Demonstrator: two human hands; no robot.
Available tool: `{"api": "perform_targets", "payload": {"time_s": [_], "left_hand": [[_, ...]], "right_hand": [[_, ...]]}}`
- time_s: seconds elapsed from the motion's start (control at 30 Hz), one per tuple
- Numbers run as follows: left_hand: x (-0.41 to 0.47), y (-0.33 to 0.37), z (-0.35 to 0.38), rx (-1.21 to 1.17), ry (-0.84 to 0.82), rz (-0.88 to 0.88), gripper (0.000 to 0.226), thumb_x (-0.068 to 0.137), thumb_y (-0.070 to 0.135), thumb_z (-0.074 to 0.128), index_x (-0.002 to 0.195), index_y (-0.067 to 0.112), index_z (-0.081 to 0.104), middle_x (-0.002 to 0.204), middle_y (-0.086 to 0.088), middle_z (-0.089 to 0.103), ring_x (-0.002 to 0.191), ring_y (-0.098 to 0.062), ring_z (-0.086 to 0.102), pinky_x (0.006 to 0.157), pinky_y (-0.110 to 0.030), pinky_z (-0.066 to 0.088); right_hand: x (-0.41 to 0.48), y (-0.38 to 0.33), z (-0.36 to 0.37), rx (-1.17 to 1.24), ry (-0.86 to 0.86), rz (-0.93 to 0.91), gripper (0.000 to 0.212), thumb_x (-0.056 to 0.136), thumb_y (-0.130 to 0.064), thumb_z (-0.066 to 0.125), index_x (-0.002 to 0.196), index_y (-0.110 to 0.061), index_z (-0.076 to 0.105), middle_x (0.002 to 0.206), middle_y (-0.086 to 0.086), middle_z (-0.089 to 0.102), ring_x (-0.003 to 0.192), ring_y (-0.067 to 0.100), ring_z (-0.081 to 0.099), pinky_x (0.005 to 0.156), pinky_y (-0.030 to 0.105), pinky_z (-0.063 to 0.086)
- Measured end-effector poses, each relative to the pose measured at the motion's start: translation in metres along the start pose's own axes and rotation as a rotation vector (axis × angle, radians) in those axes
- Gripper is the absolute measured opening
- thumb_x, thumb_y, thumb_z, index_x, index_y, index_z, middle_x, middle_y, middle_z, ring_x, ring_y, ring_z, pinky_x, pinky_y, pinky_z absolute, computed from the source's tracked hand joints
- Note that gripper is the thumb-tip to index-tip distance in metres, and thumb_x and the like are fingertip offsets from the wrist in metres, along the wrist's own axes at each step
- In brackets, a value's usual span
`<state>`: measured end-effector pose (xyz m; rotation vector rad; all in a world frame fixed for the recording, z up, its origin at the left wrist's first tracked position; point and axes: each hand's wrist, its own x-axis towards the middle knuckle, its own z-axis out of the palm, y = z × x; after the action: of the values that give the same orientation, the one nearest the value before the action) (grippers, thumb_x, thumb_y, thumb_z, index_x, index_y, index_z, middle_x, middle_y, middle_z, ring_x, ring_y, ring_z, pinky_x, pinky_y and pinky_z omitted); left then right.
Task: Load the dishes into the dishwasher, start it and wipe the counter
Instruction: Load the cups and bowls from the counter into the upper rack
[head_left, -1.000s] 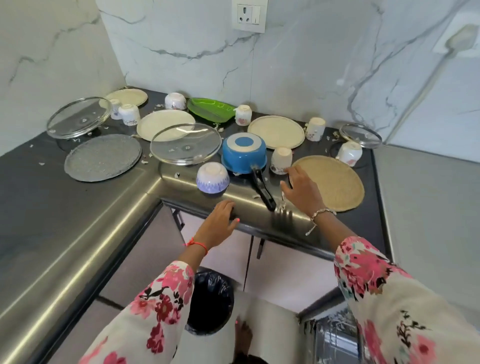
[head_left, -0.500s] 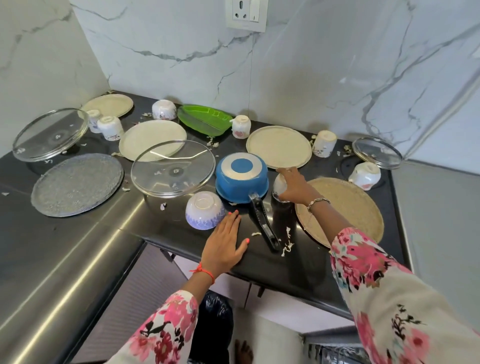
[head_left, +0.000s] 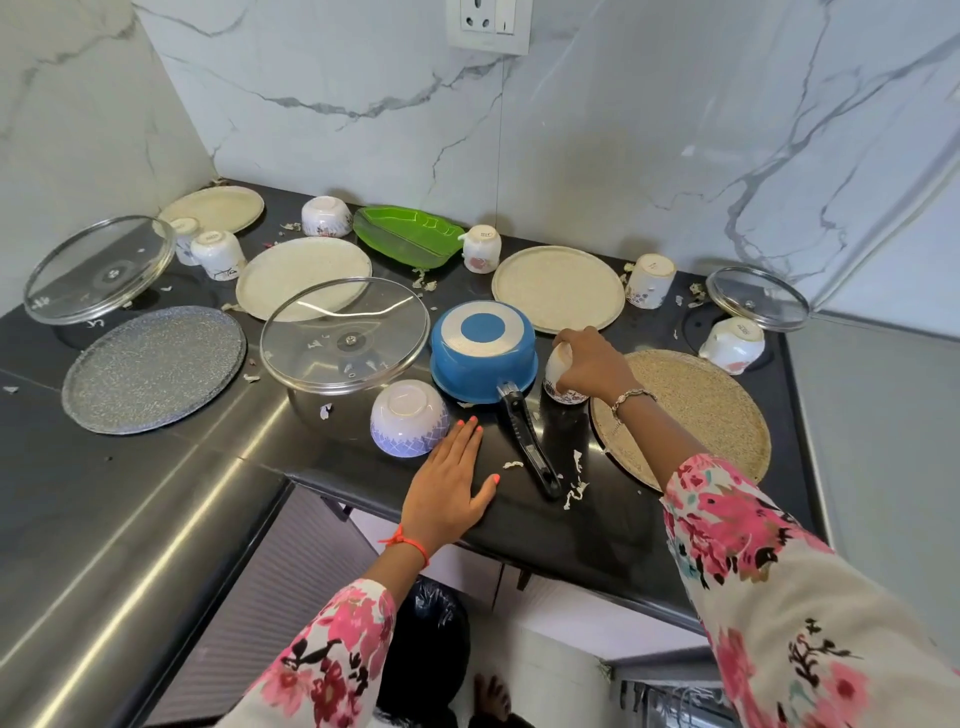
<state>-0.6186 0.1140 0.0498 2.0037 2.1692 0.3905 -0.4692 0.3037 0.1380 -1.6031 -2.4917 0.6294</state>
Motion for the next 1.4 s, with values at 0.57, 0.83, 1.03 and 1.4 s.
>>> {"api": "perform_targets", "payload": {"time_s": [0.57,0.83,1.03,1.4], "left_hand": [[-0.118,0.036,0.011,-0.005,-0.056,-0.020,0.078,0.090,0.047,0.043,0.147,0.004,0.011,0.157,-0.011,0.001,0.145,-0.025,-0.003,0.117,-0.032,-0.001],[-0.303,0.067,0.058,-0.078,-0.140,-0.038,0.066,0.093,0.043,0.040,0.144,0.007,0.021,0.156,-0.010,0.008,0.145,-0.025,0.002,0.117,-0.032,-0.003],[-0.422,0.090,0.079,-0.100,-0.295,-0.063,0.062,0.095,0.041,0.040,0.144,0.008,0.022,0.156,-0.007,0.010,0.145,-0.021,-0.001,0.117,-0.033,-0.004],[-0.512,0.171,0.128,-0.063,-0.436,0.099,0.067,0.091,0.053,0.026,0.143,0.010,0.024,0.155,-0.007,0.015,0.145,-0.022,0.004,0.117,-0.033,0.000]], "right_hand": [[-0.195,-0.017,0.013,0.103,0.127,0.020,0.064,0.066,-0.027,0.077,0.122,-0.017,0.048,0.117,0.009,0.044,0.102,0.028,0.052,0.080,0.033,0.045],[-0.380,-0.008,0.104,0.138,0.055,0.100,0.065,0.066,-0.024,0.078,0.123,-0.017,0.046,0.122,0.009,0.041,0.109,0.030,0.049,0.086,0.038,0.049],[-0.506,0.011,0.158,0.063,-0.077,0.186,0.063,0.070,-0.023,0.074,0.126,-0.017,0.045,0.123,0.011,0.039,0.112,0.031,0.046,0.085,0.038,0.048],[-0.651,0.087,0.198,0.103,-0.070,0.346,0.061,0.069,-0.023,0.074,0.123,-0.014,0.049,0.125,0.013,0.041,0.114,0.034,0.047,0.085,0.039,0.048]]}}
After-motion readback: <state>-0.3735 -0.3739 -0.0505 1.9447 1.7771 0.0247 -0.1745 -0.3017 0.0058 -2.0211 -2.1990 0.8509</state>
